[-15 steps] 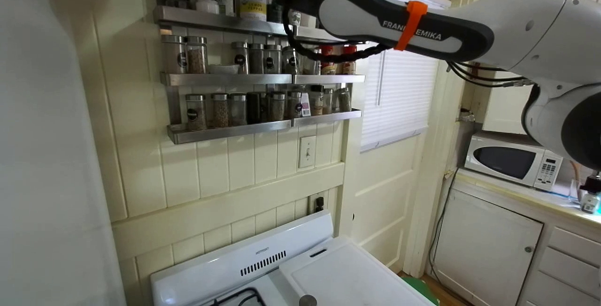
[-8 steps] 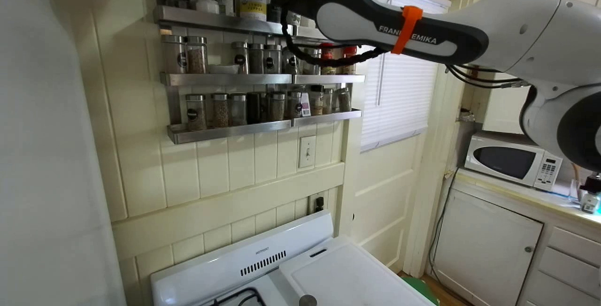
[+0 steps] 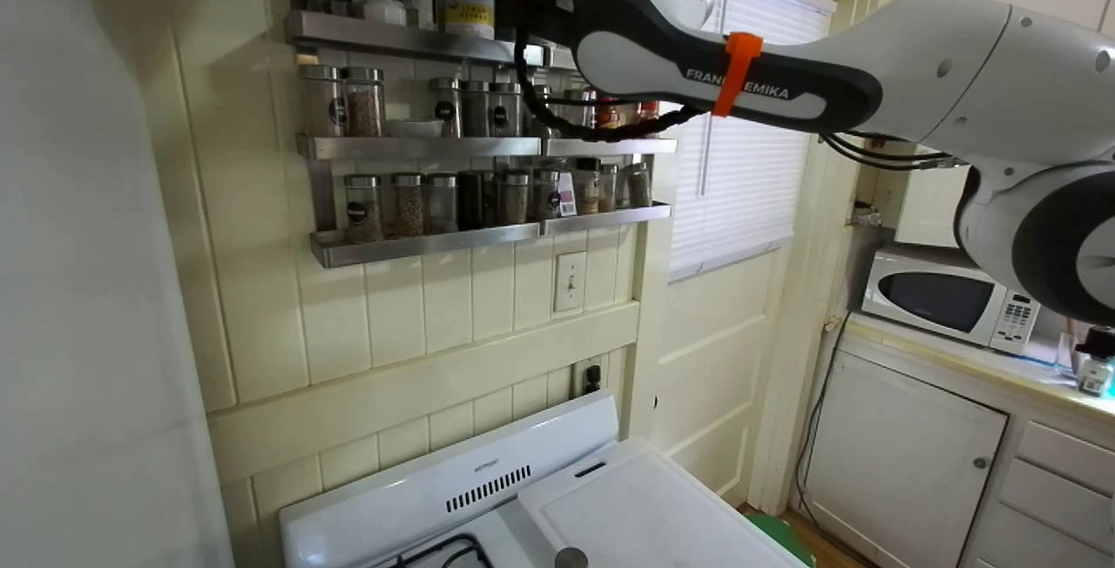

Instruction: Remove one bottle from the top shelf

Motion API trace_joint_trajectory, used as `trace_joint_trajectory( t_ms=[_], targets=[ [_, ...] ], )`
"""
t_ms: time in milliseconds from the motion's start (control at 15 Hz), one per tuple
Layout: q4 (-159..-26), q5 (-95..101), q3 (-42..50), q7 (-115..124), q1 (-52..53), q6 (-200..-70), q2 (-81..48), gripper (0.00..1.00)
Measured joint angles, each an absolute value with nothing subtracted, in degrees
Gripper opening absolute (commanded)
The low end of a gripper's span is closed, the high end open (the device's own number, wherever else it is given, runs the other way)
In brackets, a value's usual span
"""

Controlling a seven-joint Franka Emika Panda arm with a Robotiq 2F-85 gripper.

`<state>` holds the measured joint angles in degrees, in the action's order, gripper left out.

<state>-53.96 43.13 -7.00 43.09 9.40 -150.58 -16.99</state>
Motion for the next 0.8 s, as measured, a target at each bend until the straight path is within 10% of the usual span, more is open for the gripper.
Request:
trace_joint_trajectory(
  t_ms=[133, 800],
  targets=[
    [-53.98, 43.17, -6.89, 43.09, 9.40, -150.69, -17.03, 0.48],
    [-52.97, 44.43, -6.78, 42.96, 10.50, -150.76, -17.05, 0.43]
  ],
)
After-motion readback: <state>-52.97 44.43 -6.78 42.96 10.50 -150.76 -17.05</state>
